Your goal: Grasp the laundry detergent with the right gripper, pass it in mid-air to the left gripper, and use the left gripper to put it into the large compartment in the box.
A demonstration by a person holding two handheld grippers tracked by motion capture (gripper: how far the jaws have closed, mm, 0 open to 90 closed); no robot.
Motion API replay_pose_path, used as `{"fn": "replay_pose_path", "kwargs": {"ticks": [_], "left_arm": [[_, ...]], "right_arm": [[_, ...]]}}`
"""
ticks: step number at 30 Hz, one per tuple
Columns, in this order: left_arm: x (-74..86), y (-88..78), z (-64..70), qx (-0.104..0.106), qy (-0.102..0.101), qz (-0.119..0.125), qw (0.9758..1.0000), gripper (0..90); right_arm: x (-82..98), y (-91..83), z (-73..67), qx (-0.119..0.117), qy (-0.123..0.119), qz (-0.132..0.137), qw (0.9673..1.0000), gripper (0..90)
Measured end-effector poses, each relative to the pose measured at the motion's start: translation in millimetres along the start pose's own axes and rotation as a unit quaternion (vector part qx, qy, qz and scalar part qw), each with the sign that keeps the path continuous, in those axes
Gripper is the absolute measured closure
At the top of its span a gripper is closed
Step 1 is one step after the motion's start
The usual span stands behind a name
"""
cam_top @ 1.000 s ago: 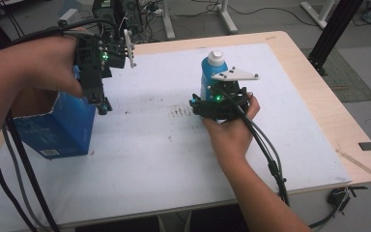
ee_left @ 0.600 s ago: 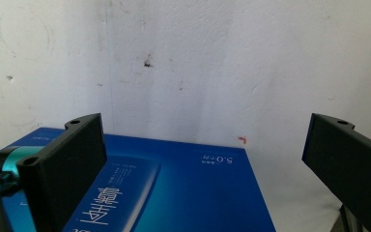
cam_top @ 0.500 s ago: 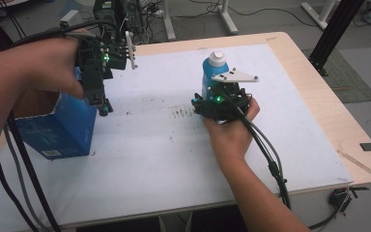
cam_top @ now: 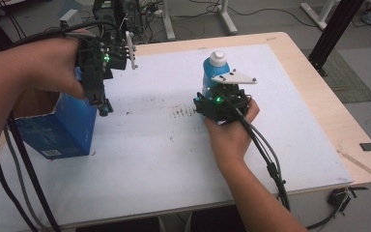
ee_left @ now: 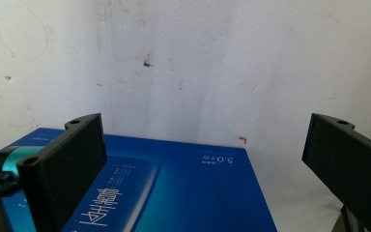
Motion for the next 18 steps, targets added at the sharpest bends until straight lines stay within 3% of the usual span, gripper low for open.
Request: {"fn": "replay_pose_path", "kwargs": {"ticks": [13, 18], "left_arm": [[1.7, 0.9, 0.4, 0.002, -0.003, 0.001, 1.0, 1.7], [2.4, 3.4, 1.1, 0.005, -0.003, 0.001, 1.0, 1.7]], "right_arm": [[1.6, 2.2, -2.6, 0.031, 0.014, 0.017, 0.9993, 40.3], [1.3, 2.3, -2.0, 0.03, 0.021, 0.021, 0.9991, 43.1]]}}
Point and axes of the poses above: each handheld gripper's, and its own axes: y roughly forward along the jaws, x roughly out of its underside, z roughly to its right, the point moved 8 cm from there along y, roughly forward along the jaws, and after that the axes turned 4 degrees about -z, right-handed, at the moved point
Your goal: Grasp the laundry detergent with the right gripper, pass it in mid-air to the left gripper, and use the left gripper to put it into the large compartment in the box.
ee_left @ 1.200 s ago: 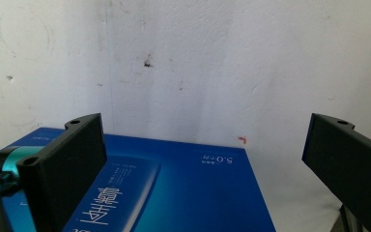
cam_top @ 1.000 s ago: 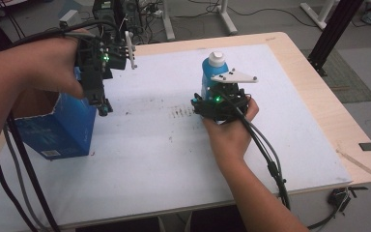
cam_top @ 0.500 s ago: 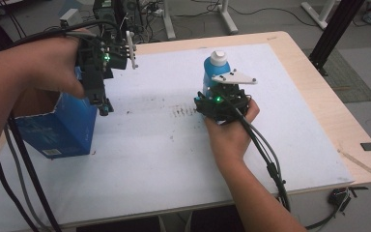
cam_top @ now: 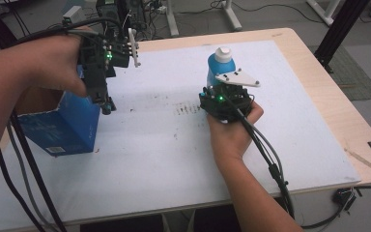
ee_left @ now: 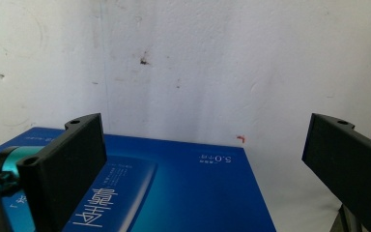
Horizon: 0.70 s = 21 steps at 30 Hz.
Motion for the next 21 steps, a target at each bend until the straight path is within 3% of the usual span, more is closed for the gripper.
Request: {"fn": "replay_pose_path", "kwargs": {"ticks": [15, 21], "left_arm": [[-4.6, -1.4, 2.5, 0.001, 0.002, 0.004, 1.0, 1.7], [-8.6, -4.1, 4.1, 0.002, 0.004, 0.009, 0.9999, 1.7]], "right_arm": [[-0.9, -3.3, 0.8, -0.021, -0.017, -0.005, 0.9996, 44.4], [-9.6, -16.2, -0.7, -0.045, -0.034, -0.004, 0.9984, 44.3]]}}
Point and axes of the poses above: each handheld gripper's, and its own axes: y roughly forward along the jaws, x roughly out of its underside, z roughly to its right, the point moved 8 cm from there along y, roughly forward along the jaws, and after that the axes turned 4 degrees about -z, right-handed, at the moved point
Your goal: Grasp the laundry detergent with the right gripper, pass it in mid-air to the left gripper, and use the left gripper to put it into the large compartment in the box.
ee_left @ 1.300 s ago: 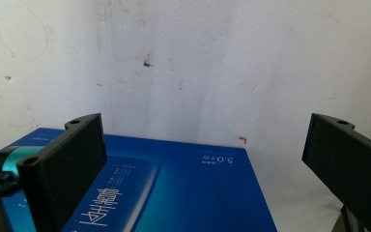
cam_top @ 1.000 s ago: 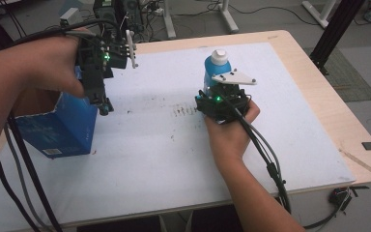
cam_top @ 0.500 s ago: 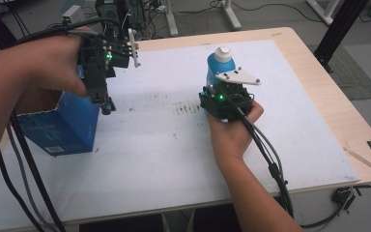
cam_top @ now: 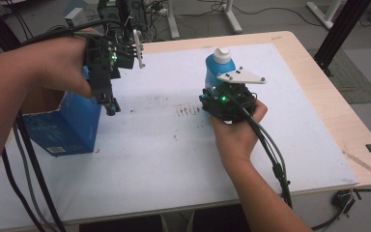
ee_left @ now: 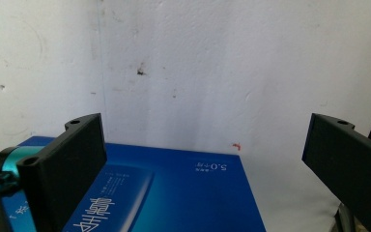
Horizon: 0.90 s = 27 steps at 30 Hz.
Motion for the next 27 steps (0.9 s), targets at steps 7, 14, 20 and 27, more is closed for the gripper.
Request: {"fn": "replay_pose_path", "kwargs": {"ticks": [7, 14, 20, 27], "left_arm": [[-8.5, -6.0, 5.9, -0.004, 0.01, 0.007, 0.9999, 1.7], [-14.5, -17.0, 10.4, -0.01, 0.02, 0.011, 0.9997, 1.7], [-19.6, -22.9, 13.5, -0.012, 0.025, 0.015, 0.9995, 1.7], [-26.2, -26.6, 16.4, -0.009, 0.036, 0.022, 0.9991, 1.7]], "right_arm": [[-8.7, -16.9, -6.7, -0.064, -0.027, -0.003, 0.9976, 44.3], [-13.4, -29.9, -14.3, -0.131, -0.074, -0.013, 0.9885, 44.4], [-19.5, -36.7, -21.5, -0.205, -0.084, -0.007, 0.9752, 44.5], [-21.0, -42.3, -27.6, -0.267, -0.111, 0.001, 0.9572, 44.5]]}}
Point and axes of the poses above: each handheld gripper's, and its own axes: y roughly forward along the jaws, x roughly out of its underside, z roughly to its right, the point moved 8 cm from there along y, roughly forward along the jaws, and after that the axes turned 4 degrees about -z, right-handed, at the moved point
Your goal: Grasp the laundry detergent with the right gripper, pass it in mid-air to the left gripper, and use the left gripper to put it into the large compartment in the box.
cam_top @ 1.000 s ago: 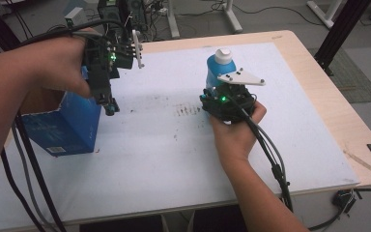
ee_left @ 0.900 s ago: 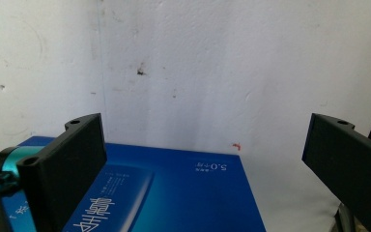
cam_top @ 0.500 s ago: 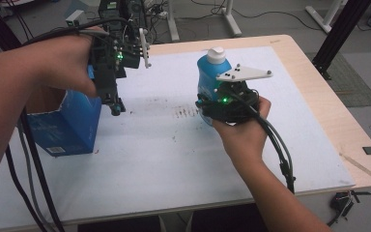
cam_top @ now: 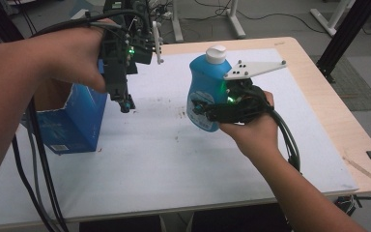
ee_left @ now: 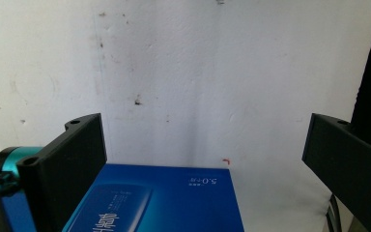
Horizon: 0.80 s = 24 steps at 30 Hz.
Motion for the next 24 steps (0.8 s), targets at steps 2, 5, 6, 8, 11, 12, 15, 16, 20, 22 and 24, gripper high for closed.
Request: {"fn": "replay_pose_path", "kwargs": {"ticks": [2, 5, 6, 8, 11, 12, 15, 16, 20, 22, 24], "left_arm": [[-2.6, 0.0, 0.0, 0.0, 0.003, -0.001, 1.0, 1.7], [-4.5, 0.2, 0.6, 0.001, 0.002, 0.001, 1.0, 1.7], [-5.4, 0.5, 1.6, 0.003, 0.001, 0.002, 1.0, 1.7], [-7.8, -0.4, 3.8, 0.004, 0.006, 0.004, 1.0, 1.7], [-9.4, -2.0, 5.7, 0.003, 0.006, 0.008, 0.9999, 1.7], [-10.3, -2.7, 6.4, 0.003, 0.008, 0.009, 0.9999, 1.7], [-12.8, -4.2, 10.2, 0.004, 0.011, 0.01, 0.9999, 1.7], [-14.8, -5.1, 12.5, 0.006, 0.015, 0.009, 0.9998, 1.7], [-19.0, -7.4, 17.7, 0.005, 0.022, 0.009, 0.9997, 1.7], [-19.8, -8.1, 18.8, 0.003, 0.023, 0.008, 0.9997, 1.7], [-21.8, -9.6, 21.2, 0.003, 0.026, 0.011, 0.9996, 1.7]], "right_arm": [[0.4, -0.4, -7.1, -0.026, -0.021, -0.001, 0.9994, 44.5], [0.0, 0.1, -12.3, -0.044, -0.033, 0.0, 0.9985, 44.5], [-0.4, 1.2, -17.6, -0.065, -0.048, 0.003, 0.9967, 44.5], [-0.5, 2.9, -21.3, -0.082, -0.056, 0.003, 0.9951, 44.5], [-0.4, 5.1, -24.0, -0.096, -0.067, 0.002, 0.9931, 44.5], [-0.1, 6.2, -25.5, -0.102, -0.07, -0.001, 0.9923, 44.5], [-0.7, 9.5, -30.6, -0.122, -0.083, -0.004, 0.989, 44.5], [-2.2, 11.5, -35.2, -0.137, -0.094, -0.005, 0.9862, 44.5], [-6.7, 15.0, -46.1, -0.168, -0.118, -0.011, 0.9786, 44.5], [-7.5, 15.6, -47.5, -0.172, -0.122, -0.012, 0.9774, 44.5], [-9.2, 16.9, -51.1, -0.187, -0.134, -0.014, 0.973, 44.5]]}}
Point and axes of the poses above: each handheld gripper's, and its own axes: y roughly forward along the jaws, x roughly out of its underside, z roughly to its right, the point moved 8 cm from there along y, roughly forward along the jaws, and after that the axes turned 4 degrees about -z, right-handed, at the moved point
